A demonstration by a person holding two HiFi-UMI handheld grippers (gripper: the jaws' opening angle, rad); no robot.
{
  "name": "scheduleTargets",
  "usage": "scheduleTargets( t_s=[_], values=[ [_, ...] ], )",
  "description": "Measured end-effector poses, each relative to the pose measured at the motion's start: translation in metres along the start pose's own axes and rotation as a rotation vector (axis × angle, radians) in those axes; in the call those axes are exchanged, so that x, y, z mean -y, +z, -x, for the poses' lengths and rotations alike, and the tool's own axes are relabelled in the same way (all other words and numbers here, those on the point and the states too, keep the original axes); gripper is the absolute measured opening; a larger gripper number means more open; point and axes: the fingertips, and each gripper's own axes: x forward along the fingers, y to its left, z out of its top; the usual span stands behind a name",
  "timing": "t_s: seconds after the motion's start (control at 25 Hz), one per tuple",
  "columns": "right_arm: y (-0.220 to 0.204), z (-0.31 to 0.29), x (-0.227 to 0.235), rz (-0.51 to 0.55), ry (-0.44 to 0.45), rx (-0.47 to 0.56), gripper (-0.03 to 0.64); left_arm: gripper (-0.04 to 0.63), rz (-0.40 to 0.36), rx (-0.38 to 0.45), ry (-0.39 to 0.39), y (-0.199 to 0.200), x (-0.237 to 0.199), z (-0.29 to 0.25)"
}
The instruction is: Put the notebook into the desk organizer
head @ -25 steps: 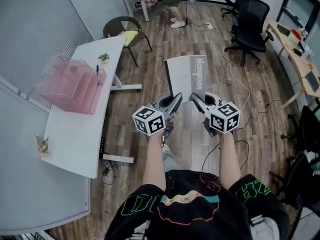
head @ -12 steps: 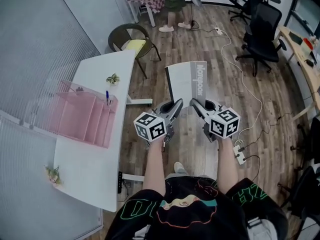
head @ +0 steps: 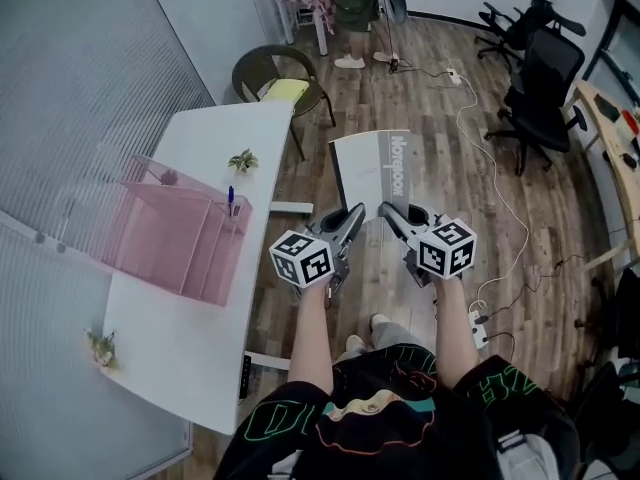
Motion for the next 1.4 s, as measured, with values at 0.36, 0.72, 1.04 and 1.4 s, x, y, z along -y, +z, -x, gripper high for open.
scheduleTargets(
  t_s=[0.36, 0.72, 1.04, 1.4],
  values=[
    [-0.014, -0.056, -0.014, 0.035, 0.093, -0.094, 0.034, 0.005, 0.079, 0.058, 0.094, -0.003, -0.051, 0.028],
    [-0.046, -0.099, -0.046, 0.065, 0.238, -0.215, 0.034, 0.005, 0.166, 0.129, 0.25, -0.023, -0.086, 0.076],
    [-0.082, -0.132, -0.087, 0.084, 0.392, -0.319, 0.034, 0.005, 0.238, 0.194, 0.414, -0.046, -0.108, 0.131],
    [-0.132, -0.149, -0.126, 0.088, 0.529, -0.435, 0.034, 0.005, 0.344, 0.269, 0.558, -0.086, -0.117, 0.182]
  ],
)
